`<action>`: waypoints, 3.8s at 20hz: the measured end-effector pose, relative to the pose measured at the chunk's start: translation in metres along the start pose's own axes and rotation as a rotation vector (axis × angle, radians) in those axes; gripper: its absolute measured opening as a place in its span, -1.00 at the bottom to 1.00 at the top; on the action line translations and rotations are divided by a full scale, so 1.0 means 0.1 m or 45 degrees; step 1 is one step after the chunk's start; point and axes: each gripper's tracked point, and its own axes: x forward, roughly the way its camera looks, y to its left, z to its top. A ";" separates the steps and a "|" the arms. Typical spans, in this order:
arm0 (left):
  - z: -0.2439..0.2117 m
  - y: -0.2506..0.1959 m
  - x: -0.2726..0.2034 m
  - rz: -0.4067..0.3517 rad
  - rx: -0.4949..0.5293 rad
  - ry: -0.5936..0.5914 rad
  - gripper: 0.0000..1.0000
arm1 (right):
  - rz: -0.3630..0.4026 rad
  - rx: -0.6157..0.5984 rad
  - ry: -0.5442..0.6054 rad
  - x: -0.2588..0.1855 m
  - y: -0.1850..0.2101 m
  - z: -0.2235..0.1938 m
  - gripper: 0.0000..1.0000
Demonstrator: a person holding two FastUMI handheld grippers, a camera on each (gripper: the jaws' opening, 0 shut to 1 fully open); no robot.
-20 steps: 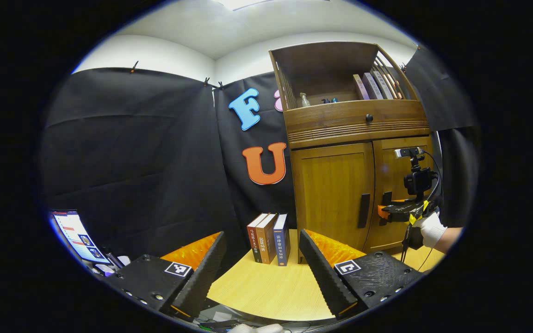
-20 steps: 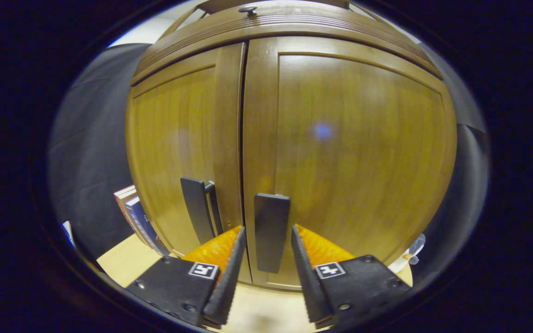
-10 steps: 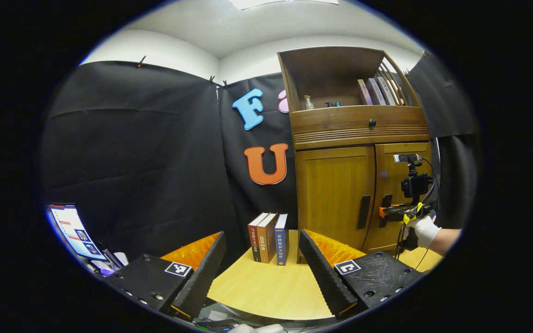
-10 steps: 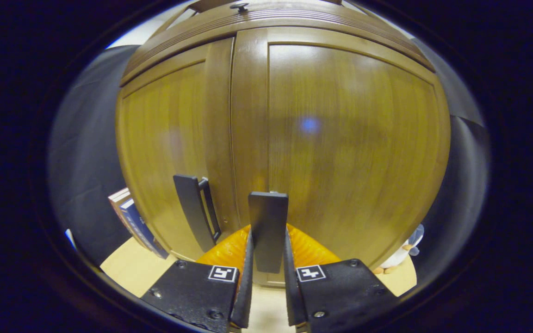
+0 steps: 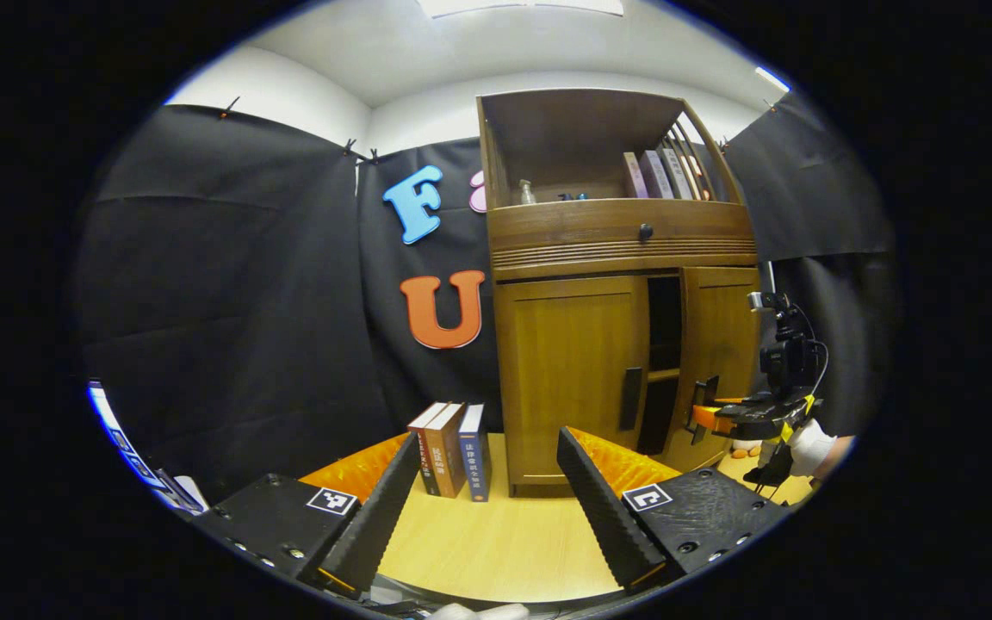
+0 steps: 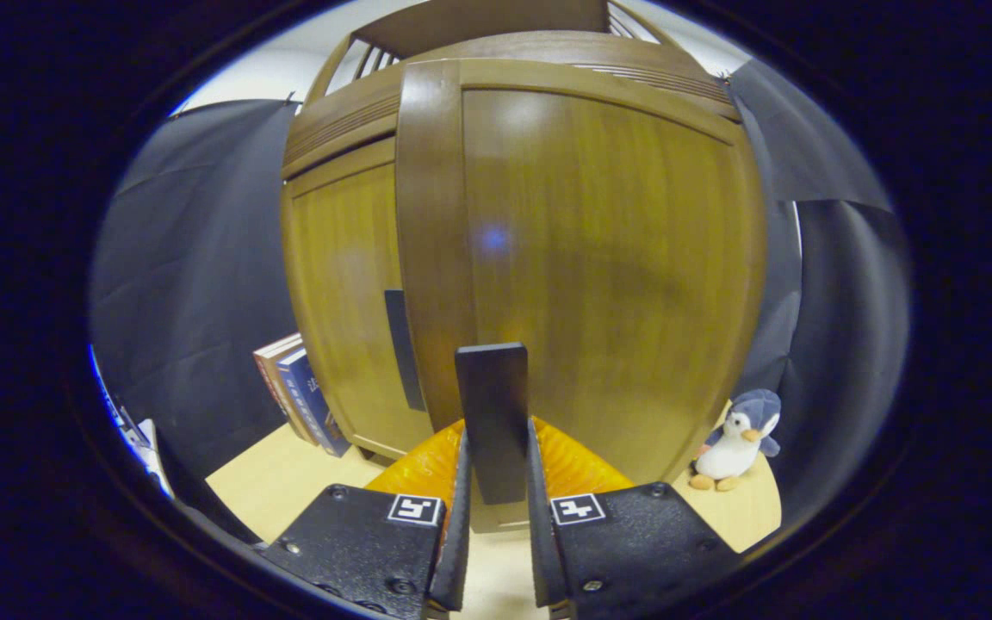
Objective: Open the right door of the double-door shoe cabinet with the right hand, and open the left door with the left hand.
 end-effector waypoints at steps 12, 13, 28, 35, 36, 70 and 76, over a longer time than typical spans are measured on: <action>0.03 -0.70 0.17 -0.315 0.011 -0.033 0.92 | -0.110 0.112 0.022 -0.94 -0.55 -0.25 -0.43; 0.03 -0.74 0.17 -0.332 0.012 -0.035 0.92 | -0.127 0.129 0.019 -0.98 -0.62 -0.27 -0.46; -0.08 -1.30 0.16 -0.341 0.067 0.016 0.92 | -0.273 0.119 -0.024 -1.46 -1.92 -0.40 -0.89; 0.08 -2.08 0.00 -0.272 -0.031 0.004 0.92 | -0.065 0.041 0.022 -1.50 -2.29 -0.38 -0.92; 0.10 -2.17 -0.05 -0.256 -0.042 -0.001 0.92 | -0.022 0.028 0.024 -1.50 -2.30 -0.37 -0.92; 0.09 -1.24 0.60 -0.227 -0.060 -0.039 0.92 | -0.321 -0.041 -0.283 -2.61 -1.45 0.84 0.83; -0.05 -0.89 0.67 -0.230 -0.043 -0.040 0.92 | -0.378 0.050 -0.286 -2.30 -0.83 0.66 0.93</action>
